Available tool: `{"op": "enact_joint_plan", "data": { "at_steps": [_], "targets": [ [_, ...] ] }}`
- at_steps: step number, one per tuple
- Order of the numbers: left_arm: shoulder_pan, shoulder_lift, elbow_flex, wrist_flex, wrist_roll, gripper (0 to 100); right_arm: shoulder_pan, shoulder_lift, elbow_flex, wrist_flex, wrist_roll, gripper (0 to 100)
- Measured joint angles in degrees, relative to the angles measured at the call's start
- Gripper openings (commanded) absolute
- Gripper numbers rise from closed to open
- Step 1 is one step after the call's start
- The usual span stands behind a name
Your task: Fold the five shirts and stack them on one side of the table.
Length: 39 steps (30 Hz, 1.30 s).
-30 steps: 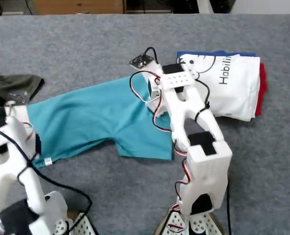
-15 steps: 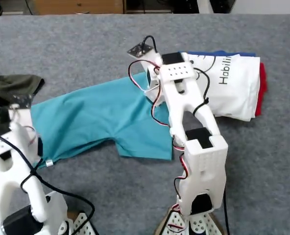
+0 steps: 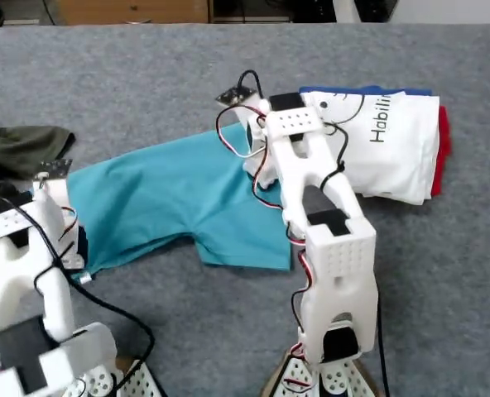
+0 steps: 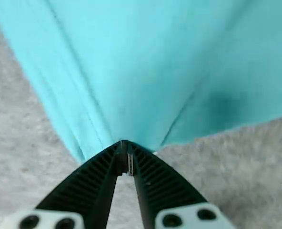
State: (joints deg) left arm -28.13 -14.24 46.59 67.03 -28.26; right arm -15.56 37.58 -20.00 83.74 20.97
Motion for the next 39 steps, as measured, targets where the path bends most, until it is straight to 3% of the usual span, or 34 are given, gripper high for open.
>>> {"op": "enact_joint_plan", "data": {
  "at_steps": [7,17,27,31,39],
  "targets": [
    [-7.6,4.0,0.0,-0.1,-1.6,2,1.1,2.7,-3.2,0.0,0.1,1.0],
    [-8.2,4.0,-0.5,0.8,-3.8,2,2.7,8.7,-10.3,1.1,0.2,0.9],
    [-8.3,4.8,-23.9,15.2,-3.8,2,2.8,8.7,-30.2,14.9,0.2,0.9],
    [-6.2,7.6,-34.2,12.5,-2.3,2,0.8,9.8,-35.9,13.5,0.2,0.9],
    [-3.8,27.4,-40.0,0.3,-1.0,2,-1.0,20.5,-36.7,7.5,-3.4,0.9]
  ]
}}
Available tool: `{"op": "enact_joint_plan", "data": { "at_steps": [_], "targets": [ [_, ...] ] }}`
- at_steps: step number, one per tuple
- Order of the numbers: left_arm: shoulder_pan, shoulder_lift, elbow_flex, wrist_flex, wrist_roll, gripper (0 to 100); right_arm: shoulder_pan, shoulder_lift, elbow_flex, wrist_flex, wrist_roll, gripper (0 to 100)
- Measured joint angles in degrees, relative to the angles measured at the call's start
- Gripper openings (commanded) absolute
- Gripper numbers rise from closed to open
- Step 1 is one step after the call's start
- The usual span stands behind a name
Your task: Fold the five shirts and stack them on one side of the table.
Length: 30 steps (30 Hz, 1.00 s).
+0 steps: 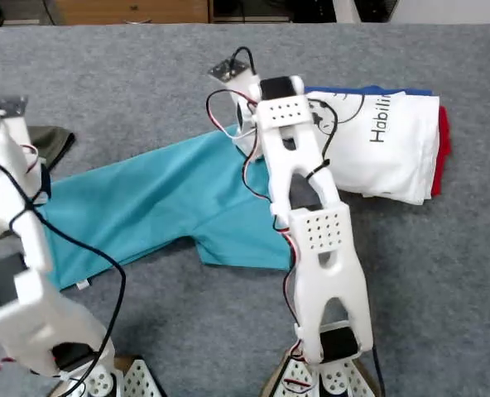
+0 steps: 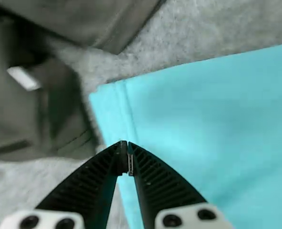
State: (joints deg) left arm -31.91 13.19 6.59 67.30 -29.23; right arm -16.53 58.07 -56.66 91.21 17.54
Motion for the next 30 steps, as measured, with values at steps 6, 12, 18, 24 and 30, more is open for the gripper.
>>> {"op": "enact_joint_plan", "data": {
  "at_steps": [6,12,18,24,30],
  "targets": [
    [-1.1,15.2,-10.5,-0.4,0.3,2,1.7,1.7,-1.2,-0.3,-0.5,0.9],
    [-3.5,22.9,-21.5,-0.3,0.3,2,2.3,1.8,-3.8,-0.3,-0.5,0.9],
    [-4.0,22.5,-24.4,3.8,0.2,2,1.3,1.6,-10.4,8.9,-0.5,0.9],
    [-2.6,15.2,-22.3,10.0,0.2,2,-2.0,-1.3,-12.4,9.8,-0.4,0.9],
    [1.2,3.0,-11.7,10.5,0.0,2,-2.2,-1.7,-5.8,9.8,1.2,0.9]
  ]
}}
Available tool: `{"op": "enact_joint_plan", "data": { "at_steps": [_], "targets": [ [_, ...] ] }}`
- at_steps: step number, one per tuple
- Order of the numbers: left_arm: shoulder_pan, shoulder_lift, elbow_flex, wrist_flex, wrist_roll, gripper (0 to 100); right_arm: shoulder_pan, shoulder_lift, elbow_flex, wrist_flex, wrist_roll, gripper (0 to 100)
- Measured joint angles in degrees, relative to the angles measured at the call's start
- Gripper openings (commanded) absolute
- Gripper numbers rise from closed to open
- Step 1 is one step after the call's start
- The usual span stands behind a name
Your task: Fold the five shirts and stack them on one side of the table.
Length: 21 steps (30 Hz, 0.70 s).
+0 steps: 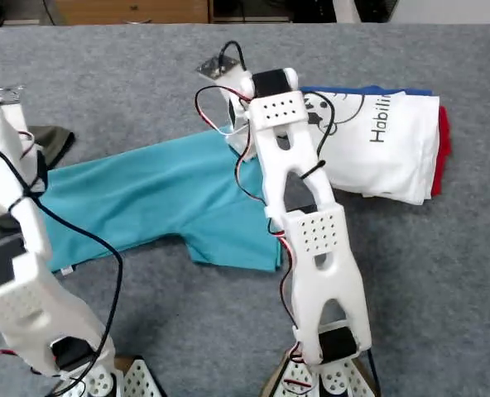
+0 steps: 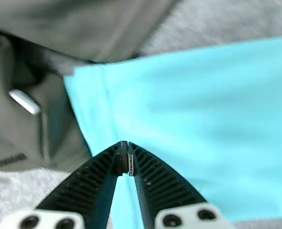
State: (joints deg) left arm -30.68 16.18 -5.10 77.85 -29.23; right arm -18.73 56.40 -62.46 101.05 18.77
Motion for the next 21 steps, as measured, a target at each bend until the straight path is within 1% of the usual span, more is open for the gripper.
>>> {"op": "enact_joint_plan", "data": {
  "at_steps": [3,6,8,10,12,16,21],
  "targets": [
    [0.6,-5.2,9.0,-2.5,-1.9,2,1.5,0.0,3.9,0.0,0.0,0.9],
    [0.2,-9.1,20.4,-10.6,-4.7,2,3.8,0.0,6.6,0.0,0.1,0.9],
    [-0.6,-11.1,28.2,-16.9,-6.5,2,5.2,0.0,8.9,-0.9,1.8,0.9],
    [-1.4,-13.0,34.7,-20.8,-8.3,2,6.5,0.0,11.6,-3.2,2.6,0.9],
    [-1.7,-14.7,38.4,-22.3,-9.6,2,7.4,0.0,14.0,-5.3,3.1,0.9],
    [-2.8,-17.6,39.5,-22.3,-9.8,2,7.6,-0.4,14.9,-6.1,3.3,0.9],
    [-3.2,-21.0,38.3,-19.0,-9.8,2,7.3,-0.4,11.8,-3.8,3.3,0.9]
  ]
}}
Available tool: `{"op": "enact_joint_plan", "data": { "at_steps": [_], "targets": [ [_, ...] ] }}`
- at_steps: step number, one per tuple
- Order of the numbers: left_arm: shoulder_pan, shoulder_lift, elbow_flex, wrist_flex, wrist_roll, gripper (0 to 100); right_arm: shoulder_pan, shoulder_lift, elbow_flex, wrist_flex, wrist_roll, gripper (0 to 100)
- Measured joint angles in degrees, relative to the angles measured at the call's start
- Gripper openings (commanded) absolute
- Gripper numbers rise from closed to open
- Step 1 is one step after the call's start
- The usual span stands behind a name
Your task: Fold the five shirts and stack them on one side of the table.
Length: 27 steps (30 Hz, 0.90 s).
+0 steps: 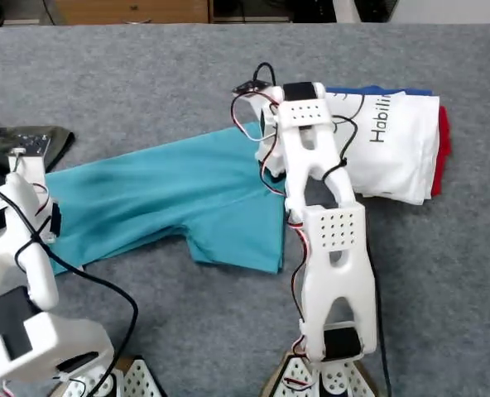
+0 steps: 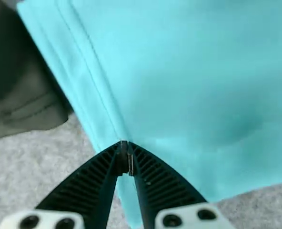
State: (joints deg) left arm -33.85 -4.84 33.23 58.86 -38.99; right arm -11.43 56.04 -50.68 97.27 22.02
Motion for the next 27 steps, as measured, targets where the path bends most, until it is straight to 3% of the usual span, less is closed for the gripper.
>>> {"op": "enact_joint_plan", "data": {
  "at_steps": [9,19,27],
  "targets": [
    [0.5,-4.1,2.0,8.0,1.8,2,-4.0,-3.6,-7.6,3.8,0.2,0.9],
    [0.9,-11.7,14.5,4.1,4.0,2,-8.0,-23.8,21.0,1.6,1.1,0.9],
    [0.9,-12.6,12.7,3.5,4.3,2,-8.1,-30.5,44.0,-8.8,1.0,0.9]
  ]
}}
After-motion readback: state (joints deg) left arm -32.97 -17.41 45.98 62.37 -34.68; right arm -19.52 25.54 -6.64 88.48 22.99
